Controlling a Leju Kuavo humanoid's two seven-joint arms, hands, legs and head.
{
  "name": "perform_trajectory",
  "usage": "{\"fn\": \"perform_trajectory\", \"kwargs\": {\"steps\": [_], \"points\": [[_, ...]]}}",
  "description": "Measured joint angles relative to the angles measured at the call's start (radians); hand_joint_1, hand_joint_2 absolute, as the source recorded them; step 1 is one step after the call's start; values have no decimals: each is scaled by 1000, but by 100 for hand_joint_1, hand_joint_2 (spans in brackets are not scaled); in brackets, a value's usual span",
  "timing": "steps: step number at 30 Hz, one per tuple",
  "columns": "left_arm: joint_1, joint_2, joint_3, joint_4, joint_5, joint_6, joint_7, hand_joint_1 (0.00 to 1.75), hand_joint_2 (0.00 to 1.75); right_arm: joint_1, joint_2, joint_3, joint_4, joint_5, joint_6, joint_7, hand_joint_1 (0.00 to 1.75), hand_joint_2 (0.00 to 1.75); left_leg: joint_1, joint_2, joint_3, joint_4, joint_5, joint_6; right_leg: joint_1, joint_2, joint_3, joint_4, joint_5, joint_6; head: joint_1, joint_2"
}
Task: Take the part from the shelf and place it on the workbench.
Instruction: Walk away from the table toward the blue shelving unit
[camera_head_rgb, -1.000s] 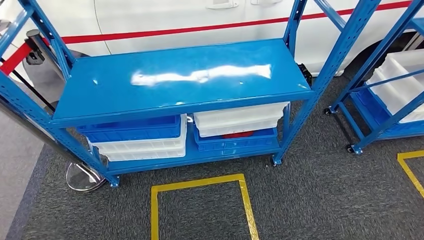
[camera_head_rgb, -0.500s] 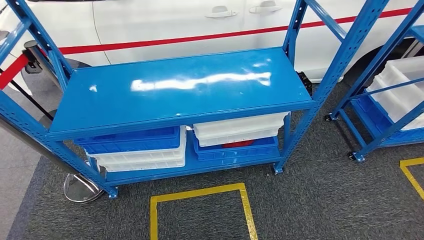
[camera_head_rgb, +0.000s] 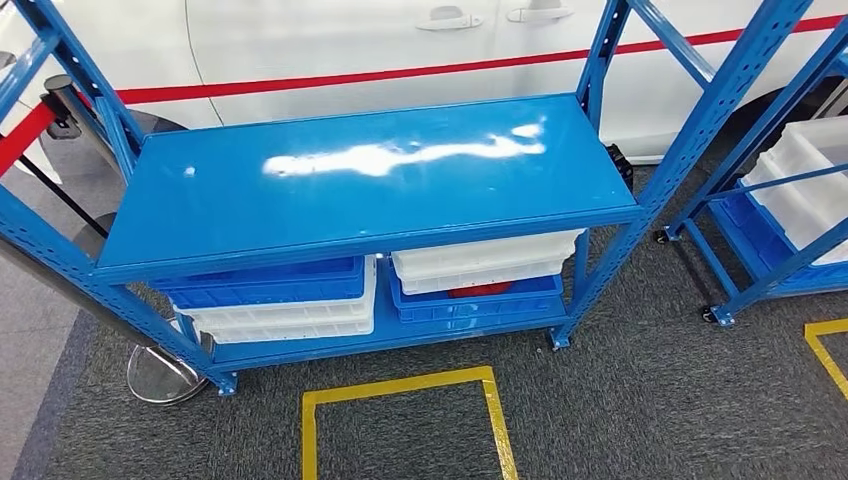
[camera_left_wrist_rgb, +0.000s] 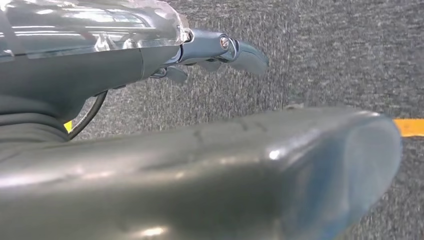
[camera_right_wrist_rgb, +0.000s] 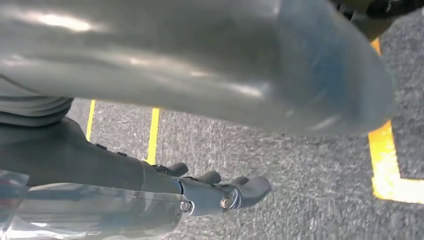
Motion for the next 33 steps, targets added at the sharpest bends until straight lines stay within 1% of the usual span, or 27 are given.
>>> {"fn": "perform_trajectory", "kwargs": {"steps": [2,3,5,6,7,8,9,10,11,12,14,16,17,18,19,20,21,22,23,24,25,26,27,28,31,32,33], "points": [[0,-2,-1,-5,0,-1,0,0,0,1,0,-1,-1,1,0,1,0,0,1,1,-9,29,-20,-12,-5,-1,8,-9,2,-10,-2,0],[0,-3,-2,-8,0,-2,0,0,0,1,0,-2,-1,1,1,2,0,0,3,1,-27,72,-43,-18,-8,-3,12,-13,2,-15,-3,0],[1,-5,-3,-9,-1,-3,1,0,0,1,0,-4,-1,2,1,5,0,0,9,1,-94,202,-103,-28,-7,-4,15,-13,-2,-19,-4,0],[2,-6,-4,-10,-2,-3,2,0,0,1,0,-6,-1,2,1,6,0,0,11,1,-126,258,-118,-31,-7,-4,18,-13,-5,-20,-4,0],[2,-6,-4,-12,-2,-3,2,0,0,1,0,-7,-1,2,1,8,0,0,13,1,-145,283,-113,-33,-7,-4,22,-12,-9,-20,-4,0],[3,-7,-5,-13,-2,-3,3,0,0,2,0,-8,-1,3,1,8,0,0,14,1,-144,268,-87,-34,-7,-3,29,-12,-14,-18,-4,0],[4,-7,-5,-15,-2,-3,3,0,0,2,0,-8,-1,3,1,9,0,0,14,1,-124,215,-46,-32,-7,-3,37,-12,-20,-16,-4,0],[4,-7,-6,-16,-2,-3,3,0,0,2,0,-8,-1,3,1,9,0,0,14,2,-95,144,-4,-29,-7,-2,46,-12,-27,-13,-4,0],[4,-7,-6,-18,-2,-3,3,0,0,2,0,-8,-1,3,2,9,0,0,12,2,-67,80,23,-23,-6,-2,53,-11,-33,-9,-4,0],[4,-7,-6,-19,-3,-3,4,0,0,2,0,-8,-1,3,2,9,0,0,9,2,-48,36,36,-17,-5,-2,56,-11,-38,-4,-4,0],[4,-7,-6,-20,-3,-3,4,0,0,0,0,-8,-1,3,4,9,0,0,3,2,-35,12,28,-6,-5,-1,58,-13,-45,8,-3,0],[5,-9,-7,-21,-3,-2,4,0,0,-3,0,-9,-2,3,6,9,0,0,6,2,-29,3,27,6,-5,-2,64,-13,-52,20,-3,0],[5,-10,-7,-22,-3,-1,4,0,0,-4,0,-9,-2,3,6,9,0,0,8,2,-22,-3,27,13,-6,-2,59,4,-63,25,-2,0],[5,-12,-7,-23,-3,1,4,0,0,-5,0,-9,-2,3,5,10,0,0,11,3,-16,-10,27,19,-6,-3,41,42,-83,29,-1,0],[4,-13,-7,-25,-4,3,4,0,0,-4,0,-9,-2,4,5,10,0,0,11,4,-11,-12,25,23,-8,-3,9,101,-109,31,0,0],[3,-13,-7,-27,-6,5,4,0,0,-4,1,-9,-2,4,4,10,0,0,11,5,-8,-13,22,27,-8,-3,-33,172,-137,34,1,0],[2,-14,-7,-28,-8,6,4,0,0,-4,1,-9,-2,4,4,10,0,0,10,5,-5,-13,18,29,-8,-3,-74,234,-153,36,1,0],[2,-14,-7,-29,-10,7,4,0,0,-4,1,-9,-2,4,4,10,0,0,10,4,0,-13,13,30,-9,-3,-103,269,-150,37,1,0],[3,-15,-7,-30,-12,7,5,0,0,-4,0,-9,-2,4,4,10,0,0,10,3,6,-12,9,29,-9,-3,-114,266,-126,38,1,0],[3,-17,-7,-31,-13,7,5,0,0,-3,0,-9,-2,5,4,10,0,0,10,2,14,-12,3,27,-10,-4,-106,225,-82,38,1,0],[4,-19,-8,-31,-13,8,6,0,0,-3,0,-10,-3,5,3,10,0,0,10,1,22,-11,-4,24,-10,-4,-84,158,-33,36,2,0],[4,-20,-8,-32,-14,9,6,0,0,-3,0,-10,-3,5,3,10,0,0,7,0,27,-8,-12,19,-8,-5,-61,94,1,32,2,0],[3,-22,-8,-32,-14,10,7,0,0,-4,1,-10,-3,5,3,11,0,0,5,0,30,-6,-18,13,-7,-5,-43,46,22,28,1,0],[2,-22,-8,-33,-14,11,7,0,0,-5,1,-10,-4,5,3,11,0,0,3,0,31,-4,-23,8,-6,-5,-34,21,27,23,1,0],[-1,-22,-8,-35,-15,16,10,0,0,-7,1,-10,-4,5,2,11,0,0,3,1,35,-4,-31,-7,-6,-2,-29,9,21,6,0,0],[-1,-22,-8,-37,-15,19,11,0,0,-6,2,-10,-5,5,1,11,0,44,4,1,32,8,-41,-13,-7,-3,-26,5,20,0,-1,0],[-1,-23,-8,-38,-15,21,12,0,0,-6,2,-10,-5,5,1,12,0,87,5,1,19,40,-61,-18,-9,-4,-23,1,20,-5,-2,0]]}}
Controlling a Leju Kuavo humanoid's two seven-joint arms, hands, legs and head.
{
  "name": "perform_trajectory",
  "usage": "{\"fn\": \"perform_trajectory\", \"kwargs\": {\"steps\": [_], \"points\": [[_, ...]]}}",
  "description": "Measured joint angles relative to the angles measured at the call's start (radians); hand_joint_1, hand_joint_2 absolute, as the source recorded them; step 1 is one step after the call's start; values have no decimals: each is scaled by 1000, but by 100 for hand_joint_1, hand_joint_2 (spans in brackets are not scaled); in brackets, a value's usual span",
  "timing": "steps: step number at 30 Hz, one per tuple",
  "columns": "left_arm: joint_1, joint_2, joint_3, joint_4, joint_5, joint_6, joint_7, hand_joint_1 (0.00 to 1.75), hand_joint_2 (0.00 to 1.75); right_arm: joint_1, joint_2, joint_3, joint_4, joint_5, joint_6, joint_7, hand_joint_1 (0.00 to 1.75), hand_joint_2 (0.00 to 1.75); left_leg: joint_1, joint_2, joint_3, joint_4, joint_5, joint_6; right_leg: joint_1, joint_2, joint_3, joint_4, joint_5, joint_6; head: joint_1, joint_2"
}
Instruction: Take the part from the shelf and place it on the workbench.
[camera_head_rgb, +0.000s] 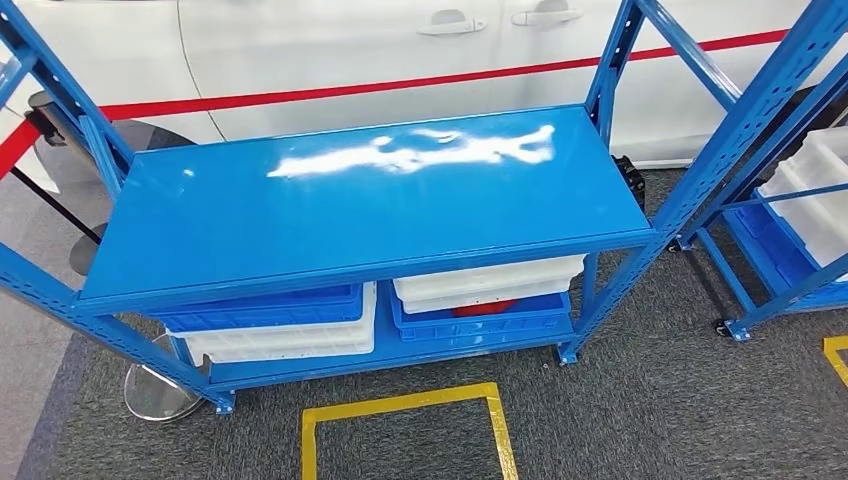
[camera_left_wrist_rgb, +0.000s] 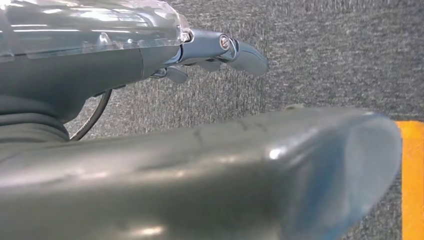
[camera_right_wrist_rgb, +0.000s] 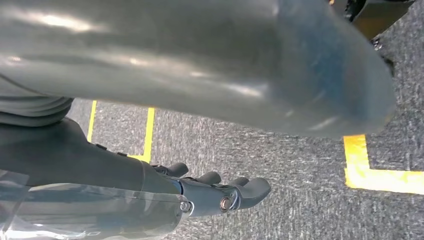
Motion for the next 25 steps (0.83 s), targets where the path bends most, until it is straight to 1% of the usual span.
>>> {"fn": "perform_trajectory", "kwargs": {"steps": [1,2,3,4,5,6,7,8,9,10,11,12,16,18,22,25], "points": [[0,0,0,-1,0,1,2,0,0,0,1,-1,-1,-1,0,1,0,131,2,0,-25,53,-29,-5,-1,-1,2,-2,-1,-4,-2,0],[0,-1,0,-2,-1,3,4,0,0,0,1,-2,-1,-2,-1,3,0,175,3,0,-60,121,-61,-9,0,-2,3,-2,-3,-8,-3,0],[1,-2,0,-2,-1,4,7,0,0,-1,1,-4,-2,-2,-1,7,0,175,6,0,-96,188,-86,-13,0,-2,3,-2,-5,-11,-3,0],[2,-2,0,-2,-2,6,10,0,0,-1,1,-5,-2,-3,-1,13,0,175,8,0,-123,233,-94,-17,1,-2,5,-1,-6,-13,-3,0],[2,-2,0,-3,-4,9,13,0,0,-1,1,-7,-2,-3,0,20,0,175,11,0,-132,241,-81,-22,1,-2,8,-1,-8,-15,-3,0],[3,-3,0,-4,-6,12,16,0,0,-1,1,-8,-2,-4,1,28,0,175,16,1,-121,209,-50,-28,0,-1,12,0,-11,-15,-3,0],[2,-3,0,-6,-7,14,19,0,0,-2,1,-9,-2,-6,1,34,0,131,21,1,-95,144,-6,-35,-2,-1,18,1,-15,-14,-3,0],[2,-4,0,-7,-8,16,23,0,44,-2,1,-12,-2,-11,0,37,0,87,25,1,-64,73,28,-42,-1,0,21,4,-19,-11,-3,0],[1,-6,0,-8,-7,17,26,0,87,-3,1,-15,-3,-16,-2,37,0,44,28,0,-38,15,52,-41,1,2,23,8,-24,-6,-4,0],[1,-8,0,-10,-7,18,29,0,131,-4,1,-19,-4,-23,-3,37,0,0,28,-1,-23,-22,62,-36,3,3,23,11,-28,-2,-4,0],[0,-10,0,-11,-6,18,31,0,175,-5,1,-23,-6,-28,-4,37,0,0,27,-2,-18,-35,60,-31,6,4,22,13,-30,3,-4,0],[0,-11,0,-12,-6,19,33,0,175,-6,1,-26,-6,-31,-4,36,0,0,25,-3,-18,-36,61,-21,7,5,21,14,-30,5,-4,0],[0,-12,0,-18,-9,27,41,0,175,-8,1,-31,-7,-33,-4,37,0,0,17,-3,-19,-36,60,-14,2,5,23,8,-27,13,-3,0],[-1,-12,0,-20,-10,30,47,0,175,-10,1,-31,-7,-33,-4,37,0,0,16,-3,-19,-36,59,-11,1,5,24,6,-27,15,-3,0],[-1,-12,0,-21,-15,31,56,0,175,-11,1,-32,-7,-33,-4,38,0,175,14,-3,-19,-35,58,-8,0,5,25,4,-26,17,-3,0],[-1,-12,-3,-22,-14,31,61,0,175,-11,1,-30,-7,-32,-1,41,0,175,14,-3,-19,-35,58,-8,-1,5,25,4,-26,18,-3,0]]}}
